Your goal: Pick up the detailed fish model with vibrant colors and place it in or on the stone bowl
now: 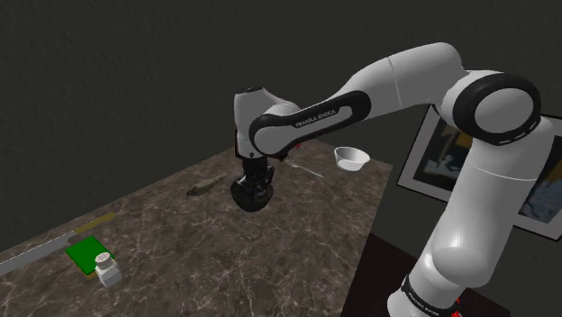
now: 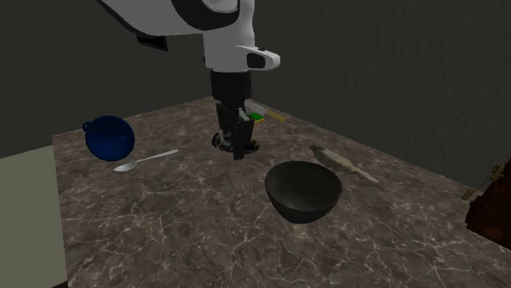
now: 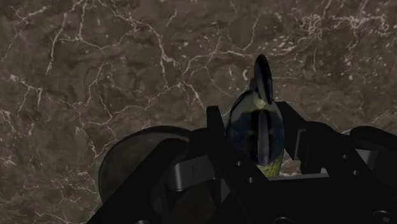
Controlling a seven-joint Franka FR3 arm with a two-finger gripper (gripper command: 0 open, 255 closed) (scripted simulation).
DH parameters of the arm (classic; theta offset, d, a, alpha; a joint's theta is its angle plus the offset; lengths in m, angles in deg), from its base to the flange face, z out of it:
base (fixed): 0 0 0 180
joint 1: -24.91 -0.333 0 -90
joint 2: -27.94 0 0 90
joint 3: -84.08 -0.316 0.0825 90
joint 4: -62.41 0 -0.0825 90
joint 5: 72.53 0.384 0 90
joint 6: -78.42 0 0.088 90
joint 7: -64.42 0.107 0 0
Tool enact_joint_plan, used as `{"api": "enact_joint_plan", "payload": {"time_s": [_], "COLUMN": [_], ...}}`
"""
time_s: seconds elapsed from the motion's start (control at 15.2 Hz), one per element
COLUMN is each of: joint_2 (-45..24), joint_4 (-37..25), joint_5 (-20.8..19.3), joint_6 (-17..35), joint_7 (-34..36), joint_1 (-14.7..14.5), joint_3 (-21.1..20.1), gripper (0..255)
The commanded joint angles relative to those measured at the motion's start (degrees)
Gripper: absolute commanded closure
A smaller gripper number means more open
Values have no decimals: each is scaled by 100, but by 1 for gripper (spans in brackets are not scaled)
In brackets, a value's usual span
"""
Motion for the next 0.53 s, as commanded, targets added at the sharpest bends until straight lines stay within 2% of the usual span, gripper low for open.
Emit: {"api": "enact_joint_plan", "payload": {"time_s": [0.0,0.46], "joint_2": [-239,-1244], "joint_4": [-281,-1602], "joint_5": [-102,-416], "joint_6": [-44,-359], "joint_7": [-165,-703], "joint_1": [93,352], "joint_3": [98,407], "gripper": [255,255]}}
